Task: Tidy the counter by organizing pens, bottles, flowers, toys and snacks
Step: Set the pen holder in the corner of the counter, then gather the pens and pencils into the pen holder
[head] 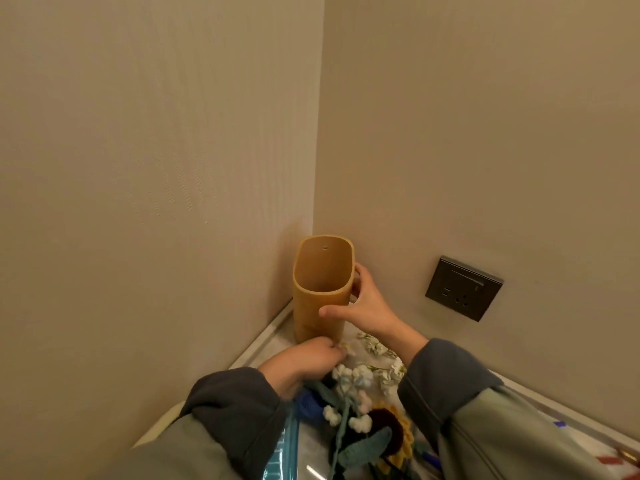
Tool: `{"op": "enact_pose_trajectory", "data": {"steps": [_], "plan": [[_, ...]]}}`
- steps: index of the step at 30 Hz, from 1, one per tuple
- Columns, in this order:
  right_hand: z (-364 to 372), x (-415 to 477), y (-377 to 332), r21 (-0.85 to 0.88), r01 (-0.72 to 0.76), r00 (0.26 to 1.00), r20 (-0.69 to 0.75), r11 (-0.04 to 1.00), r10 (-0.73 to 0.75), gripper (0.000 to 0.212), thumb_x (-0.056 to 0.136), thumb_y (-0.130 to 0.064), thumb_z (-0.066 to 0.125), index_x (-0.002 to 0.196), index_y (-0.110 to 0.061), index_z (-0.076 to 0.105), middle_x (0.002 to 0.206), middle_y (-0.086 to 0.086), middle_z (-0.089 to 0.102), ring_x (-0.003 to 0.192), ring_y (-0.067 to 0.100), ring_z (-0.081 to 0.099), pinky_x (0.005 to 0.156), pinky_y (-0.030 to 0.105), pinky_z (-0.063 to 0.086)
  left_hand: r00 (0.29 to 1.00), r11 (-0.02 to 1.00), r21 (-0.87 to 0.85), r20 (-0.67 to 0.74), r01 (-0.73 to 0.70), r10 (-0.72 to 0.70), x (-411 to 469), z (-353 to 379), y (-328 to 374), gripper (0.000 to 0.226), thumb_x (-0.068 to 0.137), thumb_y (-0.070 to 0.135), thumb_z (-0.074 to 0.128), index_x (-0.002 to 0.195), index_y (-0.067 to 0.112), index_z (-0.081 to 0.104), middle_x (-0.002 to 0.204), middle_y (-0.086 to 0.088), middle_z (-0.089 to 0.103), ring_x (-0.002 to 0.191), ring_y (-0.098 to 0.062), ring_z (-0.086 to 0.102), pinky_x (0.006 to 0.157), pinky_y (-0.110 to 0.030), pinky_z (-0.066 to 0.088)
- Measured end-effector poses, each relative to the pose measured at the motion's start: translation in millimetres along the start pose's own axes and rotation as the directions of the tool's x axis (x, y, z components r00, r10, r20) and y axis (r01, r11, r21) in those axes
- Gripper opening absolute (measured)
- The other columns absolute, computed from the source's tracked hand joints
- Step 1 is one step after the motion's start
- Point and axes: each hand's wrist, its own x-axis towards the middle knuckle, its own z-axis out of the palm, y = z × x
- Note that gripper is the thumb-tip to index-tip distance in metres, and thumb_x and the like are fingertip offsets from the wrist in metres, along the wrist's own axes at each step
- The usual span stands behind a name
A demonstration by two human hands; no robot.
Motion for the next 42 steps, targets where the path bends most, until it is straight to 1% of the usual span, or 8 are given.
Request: {"op": "enact_pose_trajectory", "data": {"steps": [4,9,11,20,24,33,38,42], "plan": [[-16,-30,-17,-0.021,-0.076,0.994,-0.085,0.997,0.074,0.107,0.071,-0.025,0.085,0.152,-0.022,0.014,0.148,0.008,0.039,0.135,0.023,0.039,0.101,0.03,0.038,0.993,0.996,-0.035,-0.085,-0.081,0.078,-24,-2,12,0.044,0.1,0.035,0.039,0.137,0.013,0.047,0.137,-0.007,0.051,0.121,-0.02,0.05,0.103,-0.035,0.038],[-37,-91,-41,-0.004,-0.07,0.974,-0.215,0.998,0.067,0.085,0.081,-0.026,0.076,0.149,-0.02,0.026,0.134,0.006,0.049,0.118,0.019,0.053,0.098,0.036,0.048,0.946,0.948,-0.157,-0.22,-0.276,0.238,-57,6,42,0.039,0.098,0.03,0.044,0.135,0.021,0.048,0.129,-0.001,0.055,0.104,-0.013,0.054,0.077,-0.027,0.048],[-46,-120,-45,-0.005,-0.07,0.962,-0.265,0.998,0.066,0.072,0.084,-0.025,0.072,0.145,-0.019,0.034,0.129,0.005,0.052,0.114,0.017,0.056,0.098,0.039,0.05,0.923,0.923,-0.185,-0.256,-0.338,0.287,-71,17,54,0.036,0.097,0.028,0.046,0.132,0.021,0.051,0.127,0.001,0.056,0.108,-0.012,0.053,0.082,-0.028,0.046],[-93,-228,-21,0.01,-0.146,0.922,-0.361,0.989,0.14,0.021,0.092,-0.025,0.061,0.114,-0.025,0.06,0.109,-0.003,0.064,0.101,0.011,0.061,0.08,0.026,0.052,0.934,0.881,-0.313,-0.162,-0.356,0.32,-123,99,82,0.035,0.097,0.025,0.047,0.132,0.021,0.048,0.119,0.002,0.057,0.105,-0.012,0.057,0.079,-0.026,0.048],[-108,-257,0,-0.005,-0.186,0.911,-0.376,0.983,0.17,0.02,0.092,-0.024,0.062,0.112,-0.024,0.063,0.105,-0.004,0.066,0.096,0.008,0.062,0.072,0.021,0.049,0.946,0.903,-0.281,-0.113,-0.324,0.304,-129,133,82,0.032,0.097,0.024,0.049,0.129,0.02,0.052,0.109,0.006,0.059,0.093,-0.005,0.058,0.065,-0.019,0.046],[-112,-284,59,-0.193,-0.189,0.961,-0.236,0.963,0.142,0.016,0.089,-0.015,0.062,0.093,-0.03,0.061,0.089,-0.018,0.062,0.081,-0.006,0.058,0.061,0.004,0.043,0.97,0.968,-0.163,-0.186,-0.19,0.159,-130,200,55,0.026,0.092,0.023,0.054,0.118,0.022,0.058,0.11,0.009,0.055,0.098,-0.003,0.052,0.081,-0.019,0.039],[-108,-279,83,-0.382,-0.123,0.99,-0.105,0.916,0.089,0.026,0.086,-0.017,0.06,0.108,-0.03,0.066,0.106,-0.01,0.067,0.102,0.011,0.062,0.082,0.026,0.049,0.964,0.99,-0.075,-0.25,-0.116,0.094,-132,219,40,0.013,0.091,0.023,0.053,0.1,0.028,0.061,0.094,0.012,0.061,0.088,-0.001,0.056,0.084,-0.024,0.046],[-104,-264,90,-0.604,0.05,0.999,0.026,0.796,-0.043,0.046,0.082,-0.015,0.055,0.123,-0.034,0.063,0.126,-0.007,0.063,0.115,0.019,0.051,0.096,0.034,0.044,0.956,0.996,0.051,-0.281,-0.069,0.08,-128,224,38,0.031,0.085,0.032,0.049,0.114,0.026,0.06,0.109,0.002,0.065,0.1,-0.016,0.06,0.093,-0.04,0.049]]}}
